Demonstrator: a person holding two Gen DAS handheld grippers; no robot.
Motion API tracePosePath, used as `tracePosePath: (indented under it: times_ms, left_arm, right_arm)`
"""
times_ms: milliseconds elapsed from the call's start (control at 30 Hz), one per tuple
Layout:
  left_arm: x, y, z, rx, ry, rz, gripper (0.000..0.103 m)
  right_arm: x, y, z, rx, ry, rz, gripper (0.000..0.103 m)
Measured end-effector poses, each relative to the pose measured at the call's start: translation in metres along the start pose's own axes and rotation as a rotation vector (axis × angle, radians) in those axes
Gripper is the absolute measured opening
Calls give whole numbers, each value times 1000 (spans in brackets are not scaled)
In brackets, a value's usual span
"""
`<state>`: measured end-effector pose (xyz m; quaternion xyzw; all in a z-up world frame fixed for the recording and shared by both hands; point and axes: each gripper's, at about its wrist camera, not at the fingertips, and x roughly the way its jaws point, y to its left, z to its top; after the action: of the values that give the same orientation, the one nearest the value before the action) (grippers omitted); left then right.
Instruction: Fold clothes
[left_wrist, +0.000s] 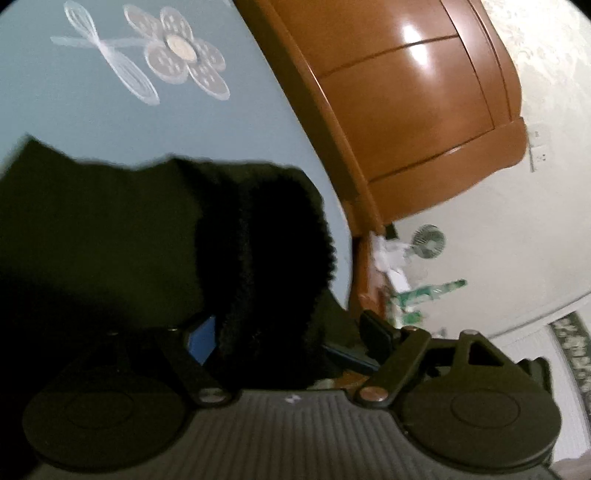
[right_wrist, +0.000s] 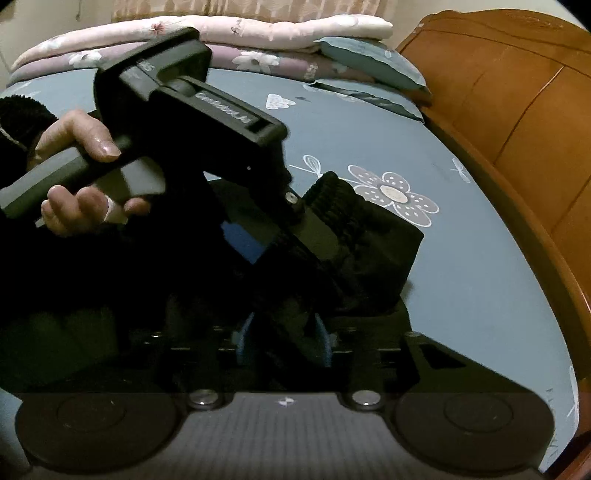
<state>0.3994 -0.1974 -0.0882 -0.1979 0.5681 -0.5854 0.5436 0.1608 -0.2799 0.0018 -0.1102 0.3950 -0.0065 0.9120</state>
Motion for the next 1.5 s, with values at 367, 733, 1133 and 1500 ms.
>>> tracePosePath:
  times_ms: [367, 733, 1133, 1500]
  left_arm:
    - [24, -29, 17, -33, 48, -144, 80]
    - [0, -57, 31, 73, -59, -153, 83]
    - [-14, -54, -22, 409, -65, 326, 84]
    - [-1, -50, -50, 535, 16, 546, 84]
  right_arm:
    - [7, 5, -8, -34, -32, -212, 75]
    - [-4, -72, 8, 187, -61, -329, 32]
    - [17, -225, -21, 607, -70, -106, 30]
    - [43, -277, -103, 1083, -74, 39, 52]
